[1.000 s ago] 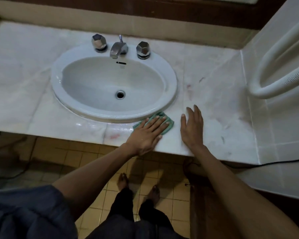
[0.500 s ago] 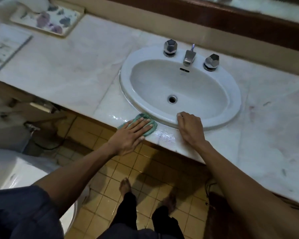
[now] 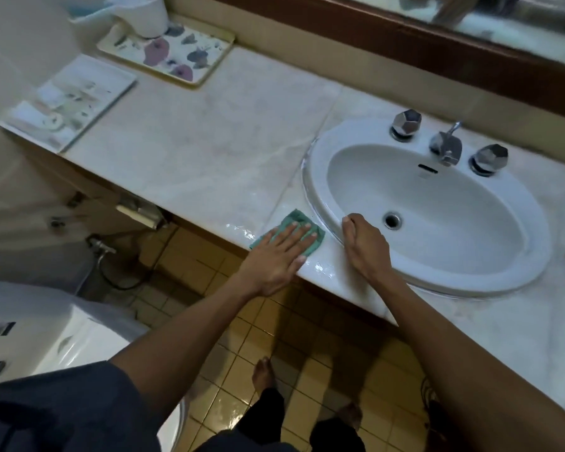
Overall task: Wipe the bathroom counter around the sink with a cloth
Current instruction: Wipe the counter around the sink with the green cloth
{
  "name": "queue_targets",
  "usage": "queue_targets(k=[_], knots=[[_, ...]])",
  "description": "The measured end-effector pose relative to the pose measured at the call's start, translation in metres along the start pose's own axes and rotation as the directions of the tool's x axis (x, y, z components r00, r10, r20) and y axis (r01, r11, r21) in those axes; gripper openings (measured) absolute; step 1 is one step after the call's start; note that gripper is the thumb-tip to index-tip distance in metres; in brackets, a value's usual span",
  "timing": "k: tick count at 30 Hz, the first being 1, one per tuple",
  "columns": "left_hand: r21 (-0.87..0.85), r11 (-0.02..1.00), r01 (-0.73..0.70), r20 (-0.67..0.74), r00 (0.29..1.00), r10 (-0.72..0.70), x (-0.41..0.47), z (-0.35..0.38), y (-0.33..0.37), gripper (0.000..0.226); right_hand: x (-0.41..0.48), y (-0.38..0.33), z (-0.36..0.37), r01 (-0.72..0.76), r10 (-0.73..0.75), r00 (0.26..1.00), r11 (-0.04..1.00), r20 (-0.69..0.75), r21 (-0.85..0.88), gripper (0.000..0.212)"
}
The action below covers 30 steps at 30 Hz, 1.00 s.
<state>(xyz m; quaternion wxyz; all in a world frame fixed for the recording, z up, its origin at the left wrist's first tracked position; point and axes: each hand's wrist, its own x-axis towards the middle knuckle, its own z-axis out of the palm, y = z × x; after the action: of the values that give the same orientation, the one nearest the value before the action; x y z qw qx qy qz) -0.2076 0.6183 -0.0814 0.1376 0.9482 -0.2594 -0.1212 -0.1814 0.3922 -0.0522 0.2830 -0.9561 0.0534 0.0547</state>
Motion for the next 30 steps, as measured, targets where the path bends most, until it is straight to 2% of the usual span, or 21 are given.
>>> queue_targets(k=[2,6,9,11,14,16,19,20,21,23,25,28,30], knots=[[-0.005,0.999,0.037,-0.030,0.999,-0.037,-0.011,-0.013,-0.043,0.055,0.004,-0.011,0.005,-0.024,0.024,1.000,1.000,-0.014,-0.001,0.041],[-0.035,0.950,0.309,-0.109,0.944,-0.311,-0.013,-0.042,-0.120,0.058,0.007,-0.020,0.013,-0.051,0.049,0.998,0.998,-0.050,-0.032,0.049],[-0.073,0.878,0.473,-0.113,0.871,-0.479,0.026,-0.052,-0.120,0.058,0.011,-0.024,0.012,-0.078,0.078,0.997,0.997,-0.023,-0.002,0.049],[-0.102,0.857,0.505,-0.124,0.848,-0.515,0.057,-0.050,-0.101,0.060,0.018,-0.029,0.012,-0.077,0.077,0.997,0.995,0.002,0.055,0.049],[-0.102,0.889,0.446,-0.117,0.882,-0.456,0.081,-0.040,-0.070,0.059,0.035,-0.038,0.016,-0.062,0.061,0.998,0.990,0.012,0.130,0.049],[-0.076,0.938,0.338,-0.074,0.936,-0.344,0.076,-0.036,-0.065,0.058,0.051,-0.045,0.019,-0.041,0.039,0.999,0.987,0.012,0.157,0.050],[0.024,0.999,0.037,-0.025,0.999,-0.037,0.055,-0.042,-0.100,0.056,0.081,-0.059,0.022,0.022,-0.021,1.000,0.989,-0.010,0.144,0.048],[0.055,0.998,-0.026,-0.012,1.000,0.026,0.049,-0.046,-0.120,0.055,0.093,-0.062,0.023,0.040,-0.038,0.999,0.992,-0.020,0.121,0.047],[0.087,0.996,-0.028,-0.026,0.999,0.030,0.048,-0.052,-0.142,0.054,0.104,-0.066,0.023,0.043,-0.041,0.999,0.994,-0.025,0.100,0.046],[0.107,0.989,0.100,-0.083,0.992,-0.092,0.057,-0.068,-0.186,0.055,0.127,-0.070,0.021,0.026,-0.023,0.999,0.998,-0.046,0.058,0.044],[0.050,0.960,0.277,-0.124,0.955,-0.269,0.087,-0.086,-0.214,0.056,0.152,-0.069,0.020,0.076,-0.079,0.994,0.996,-0.078,-0.035,0.042],[-0.021,0.877,0.481,-0.197,0.858,-0.475,0.148,-0.096,-0.213,0.058,0.185,-0.070,0.022,0.150,-0.159,0.985,0.981,-0.070,-0.120,0.045],[-0.065,0.832,0.552,-0.225,0.804,-0.551,0.180,-0.093,-0.195,0.060,0.207,-0.076,0.026,0.172,-0.182,0.981,0.976,-0.064,-0.135,0.044]])
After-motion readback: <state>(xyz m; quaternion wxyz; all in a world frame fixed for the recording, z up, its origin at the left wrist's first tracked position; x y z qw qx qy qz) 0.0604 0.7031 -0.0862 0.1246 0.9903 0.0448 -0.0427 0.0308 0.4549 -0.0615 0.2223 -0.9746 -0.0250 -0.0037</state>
